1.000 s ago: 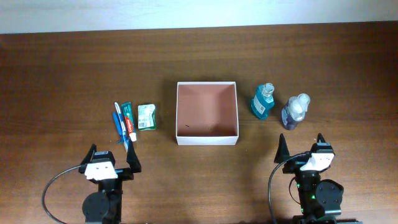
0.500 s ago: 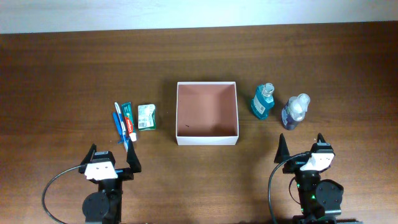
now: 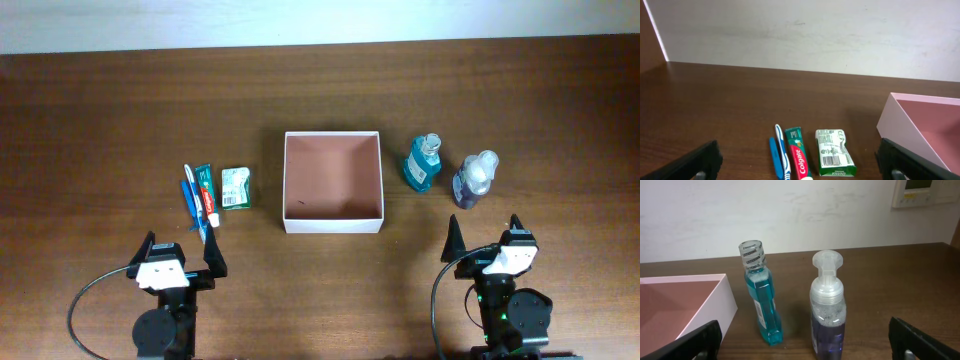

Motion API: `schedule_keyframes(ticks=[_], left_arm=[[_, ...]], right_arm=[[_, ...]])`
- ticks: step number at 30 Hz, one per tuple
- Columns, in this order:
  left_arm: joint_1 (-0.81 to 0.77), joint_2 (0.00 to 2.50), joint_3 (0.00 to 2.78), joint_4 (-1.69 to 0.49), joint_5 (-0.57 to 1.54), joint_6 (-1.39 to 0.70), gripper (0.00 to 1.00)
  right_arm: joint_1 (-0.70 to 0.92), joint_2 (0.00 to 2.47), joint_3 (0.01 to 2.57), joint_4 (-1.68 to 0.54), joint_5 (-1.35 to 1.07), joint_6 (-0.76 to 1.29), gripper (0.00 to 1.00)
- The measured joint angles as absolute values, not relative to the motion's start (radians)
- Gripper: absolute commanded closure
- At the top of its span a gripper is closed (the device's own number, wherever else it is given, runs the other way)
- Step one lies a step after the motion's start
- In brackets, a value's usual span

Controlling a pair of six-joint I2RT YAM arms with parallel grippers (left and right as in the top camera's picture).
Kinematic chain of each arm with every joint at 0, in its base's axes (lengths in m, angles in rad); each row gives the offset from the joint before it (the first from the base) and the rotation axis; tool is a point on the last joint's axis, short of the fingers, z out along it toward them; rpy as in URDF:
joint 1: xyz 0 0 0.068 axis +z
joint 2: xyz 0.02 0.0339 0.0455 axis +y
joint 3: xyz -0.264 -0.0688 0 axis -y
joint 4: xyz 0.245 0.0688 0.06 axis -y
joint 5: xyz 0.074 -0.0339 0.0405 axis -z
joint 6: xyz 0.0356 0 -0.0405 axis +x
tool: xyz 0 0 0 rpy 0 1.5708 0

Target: Pack container

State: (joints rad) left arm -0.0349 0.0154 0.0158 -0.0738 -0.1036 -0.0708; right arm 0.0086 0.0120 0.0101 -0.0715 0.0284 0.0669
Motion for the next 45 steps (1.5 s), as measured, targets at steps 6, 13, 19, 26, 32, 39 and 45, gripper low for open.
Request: schedule_keyframes(ticks=[6, 13, 19, 26, 32, 39, 45], left_arm=[[-0.035, 0.015, 0.016, -0.074, -0.104, -0.071, 0.01], [-0.035, 0.015, 0.016, -0.074, -0.104, -0.071, 0.01], [-0.035, 0.015, 0.016, -0.074, -0.104, -0.071, 0.01], [-0.035, 0.015, 0.016, -0.074, -0.104, -0.071, 0.01], [-0.035, 0.015, 0.016, -0.075, -0.104, -0.071, 0.01], [-0.035, 0.015, 0.016, -0.076, -0.104, -0.071, 0.01], [-0.035, 0.015, 0.016, -0.075, -0.104, -0.071, 0.01]], right_arm=[[0.009, 0.012, 0.01, -0.072, 0.028, 0.067, 0.02], [0.008, 0.012, 0.01, -0.072, 0.028, 0.067, 0.02], [0.008, 0.012, 0.01, -0.073, 0.0, 0.067, 0.01], [0.008, 0.031, 0.112, -0.145, -0.019, 0.067, 0.02], [0.008, 0.207, 0.396, -0.323, -0.004, 0.066, 0.02], [0.008, 0.584, 0.79, -0.557, 0.078, 0.067, 0.02], [0.008, 0.941, 1.131, -0.822, 0.15, 0.065, 0.02]])
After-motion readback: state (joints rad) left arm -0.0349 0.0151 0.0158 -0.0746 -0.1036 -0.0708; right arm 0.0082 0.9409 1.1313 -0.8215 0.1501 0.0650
